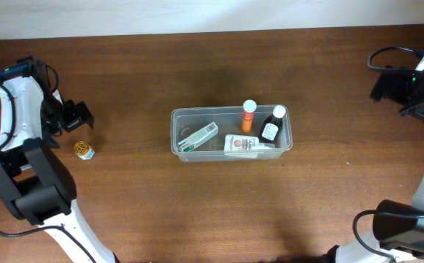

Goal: Pack container
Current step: 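Move the left gripper to the small amber jar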

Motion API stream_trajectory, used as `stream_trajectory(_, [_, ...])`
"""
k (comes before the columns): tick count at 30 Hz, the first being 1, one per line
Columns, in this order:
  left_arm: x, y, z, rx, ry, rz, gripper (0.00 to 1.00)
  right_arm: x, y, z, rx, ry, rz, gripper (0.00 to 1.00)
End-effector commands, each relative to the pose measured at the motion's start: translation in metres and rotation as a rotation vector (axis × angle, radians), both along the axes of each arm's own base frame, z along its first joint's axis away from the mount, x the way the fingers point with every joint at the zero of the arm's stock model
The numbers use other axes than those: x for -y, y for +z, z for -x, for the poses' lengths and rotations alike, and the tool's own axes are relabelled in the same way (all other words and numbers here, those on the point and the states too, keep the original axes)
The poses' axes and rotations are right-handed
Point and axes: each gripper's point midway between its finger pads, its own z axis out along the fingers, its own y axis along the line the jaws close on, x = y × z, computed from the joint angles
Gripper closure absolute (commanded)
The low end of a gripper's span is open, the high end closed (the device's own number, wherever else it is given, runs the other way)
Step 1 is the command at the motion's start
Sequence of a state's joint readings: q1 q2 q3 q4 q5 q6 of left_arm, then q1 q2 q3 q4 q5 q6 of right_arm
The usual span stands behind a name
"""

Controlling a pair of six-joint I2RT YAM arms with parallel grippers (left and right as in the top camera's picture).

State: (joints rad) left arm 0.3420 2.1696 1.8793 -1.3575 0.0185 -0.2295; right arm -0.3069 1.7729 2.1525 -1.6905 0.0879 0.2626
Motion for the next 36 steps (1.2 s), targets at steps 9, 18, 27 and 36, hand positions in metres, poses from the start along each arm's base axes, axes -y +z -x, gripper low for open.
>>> stream_trajectory(9, [-0.001,-0.042,0.040,-0.139,0.042,-0.031,0.01,0.001,0.001,0.000,0.005,-0.010,0.001,0.02])
stream_trajectory(18, [-0.005,-0.056,0.033,-0.099,0.043,-0.053,0.01,0.001,0.001,0.000,0.005,-0.010,0.001,0.02])
stream_trajectory(27, [-0.010,-0.057,0.028,-0.077,0.042,-0.076,0.06,0.001,0.001,0.000,0.005,-0.010,0.001,0.02])
stream_trajectory(36, [-0.009,-0.057,0.030,-0.087,0.041,-0.073,0.29,0.001,0.001,0.000,0.005,-0.010,0.001,0.02])
